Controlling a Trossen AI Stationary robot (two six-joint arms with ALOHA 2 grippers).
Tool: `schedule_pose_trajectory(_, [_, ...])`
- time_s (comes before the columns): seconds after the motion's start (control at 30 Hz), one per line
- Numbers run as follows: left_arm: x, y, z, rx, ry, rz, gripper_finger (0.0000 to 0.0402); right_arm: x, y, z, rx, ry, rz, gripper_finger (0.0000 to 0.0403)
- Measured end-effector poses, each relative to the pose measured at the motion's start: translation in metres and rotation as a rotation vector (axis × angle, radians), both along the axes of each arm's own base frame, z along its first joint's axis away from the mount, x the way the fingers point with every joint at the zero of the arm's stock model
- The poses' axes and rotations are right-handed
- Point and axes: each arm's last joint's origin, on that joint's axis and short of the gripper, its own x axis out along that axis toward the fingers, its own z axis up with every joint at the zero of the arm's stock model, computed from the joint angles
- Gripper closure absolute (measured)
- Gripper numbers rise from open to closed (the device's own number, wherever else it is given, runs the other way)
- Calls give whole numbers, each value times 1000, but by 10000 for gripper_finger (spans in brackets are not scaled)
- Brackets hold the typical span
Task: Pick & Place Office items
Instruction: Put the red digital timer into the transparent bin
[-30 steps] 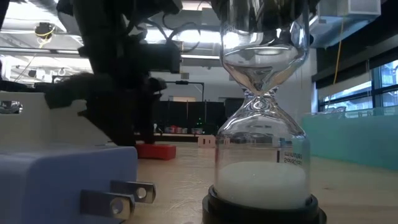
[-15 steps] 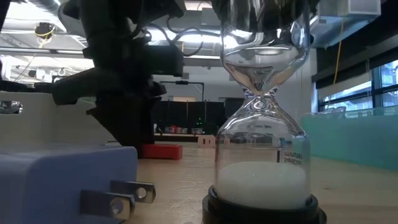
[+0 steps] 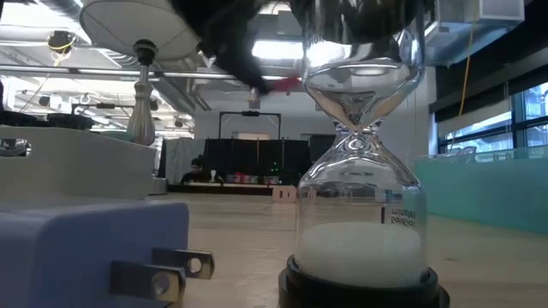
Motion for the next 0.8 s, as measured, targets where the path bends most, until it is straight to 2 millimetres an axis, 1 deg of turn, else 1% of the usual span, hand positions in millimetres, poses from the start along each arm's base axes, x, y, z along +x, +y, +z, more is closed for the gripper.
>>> schedule_pose_trajectory(0.03, [1, 4, 10, 25, -43, 19, 247, 2, 3, 2, 4, -25, 10, 204])
schedule_pose_trajectory(0.1, [-1, 10, 24, 62, -92, 44, 248, 7, 9, 5, 15, -82, 41, 204])
schedule_pose_trajectory(0.23, [5, 18, 42, 84, -181, 60, 249, 18, 23, 12, 14, -187, 123, 204])
schedule_pose_trajectory(0.4, [11, 19, 60, 176, -264, 84, 249, 28, 39, 17, 6, -256, 190, 204])
schedule_pose_trajectory(0.57, [12, 20, 69, 270, -281, 115, 248, 34, 50, 17, 7, -282, 237, 187])
schedule_pose_trajectory(0.8, [13, 26, 69, 287, -265, 125, 248, 46, 63, 20, 43, -368, 308, 128])
